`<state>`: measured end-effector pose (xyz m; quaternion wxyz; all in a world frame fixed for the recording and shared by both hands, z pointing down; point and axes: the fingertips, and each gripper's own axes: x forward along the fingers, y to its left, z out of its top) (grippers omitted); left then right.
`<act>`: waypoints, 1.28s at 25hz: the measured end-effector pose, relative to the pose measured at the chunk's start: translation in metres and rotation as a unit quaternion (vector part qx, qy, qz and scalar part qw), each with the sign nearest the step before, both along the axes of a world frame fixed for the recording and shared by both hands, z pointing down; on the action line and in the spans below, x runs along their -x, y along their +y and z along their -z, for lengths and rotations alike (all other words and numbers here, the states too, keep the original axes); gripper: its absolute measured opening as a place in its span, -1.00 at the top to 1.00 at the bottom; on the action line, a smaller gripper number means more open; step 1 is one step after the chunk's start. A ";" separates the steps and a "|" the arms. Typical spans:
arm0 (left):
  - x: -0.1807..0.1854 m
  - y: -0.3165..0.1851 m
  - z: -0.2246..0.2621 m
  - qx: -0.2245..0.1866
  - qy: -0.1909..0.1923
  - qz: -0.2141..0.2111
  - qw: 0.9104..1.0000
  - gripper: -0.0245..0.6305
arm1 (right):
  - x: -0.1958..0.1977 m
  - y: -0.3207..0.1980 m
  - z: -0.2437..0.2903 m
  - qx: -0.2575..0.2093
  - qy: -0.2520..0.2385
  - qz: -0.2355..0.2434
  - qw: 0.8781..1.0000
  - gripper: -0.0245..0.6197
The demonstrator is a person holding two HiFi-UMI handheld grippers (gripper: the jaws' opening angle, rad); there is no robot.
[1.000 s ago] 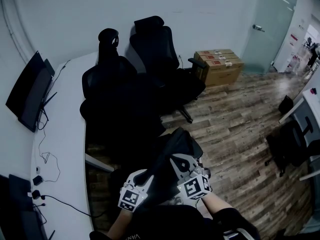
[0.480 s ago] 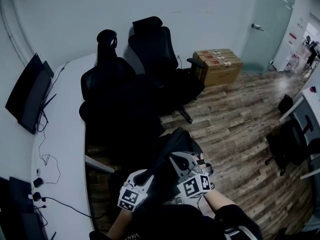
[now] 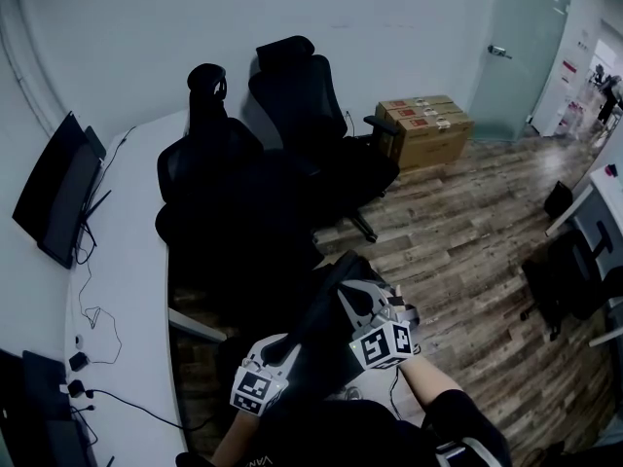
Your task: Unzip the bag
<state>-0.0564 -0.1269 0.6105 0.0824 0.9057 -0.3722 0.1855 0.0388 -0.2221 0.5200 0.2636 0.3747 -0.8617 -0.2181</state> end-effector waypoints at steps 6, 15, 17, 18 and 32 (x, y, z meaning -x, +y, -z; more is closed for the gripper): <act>-0.003 -0.002 0.001 0.001 0.002 0.003 1.000 0.62 | -0.009 -0.010 0.001 0.003 -0.010 -0.009 1.000 0.79; -0.006 -0.002 0.001 0.006 0.002 0.003 1.000 0.63 | -0.027 -0.032 -0.004 0.018 -0.024 -0.031 0.999 0.79; -0.006 -0.002 0.001 0.008 0.002 0.004 1.000 0.63 | -0.029 -0.035 -0.004 0.024 -0.030 -0.033 0.999 0.79; -0.006 -0.002 0.002 0.008 0.003 0.004 1.000 0.63 | -0.031 -0.037 -0.004 0.028 -0.035 -0.036 0.998 0.79; -0.007 0.003 -0.001 0.014 0.001 0.008 1.000 0.64 | -0.079 -0.064 -0.010 0.097 -0.132 -0.089 0.983 0.79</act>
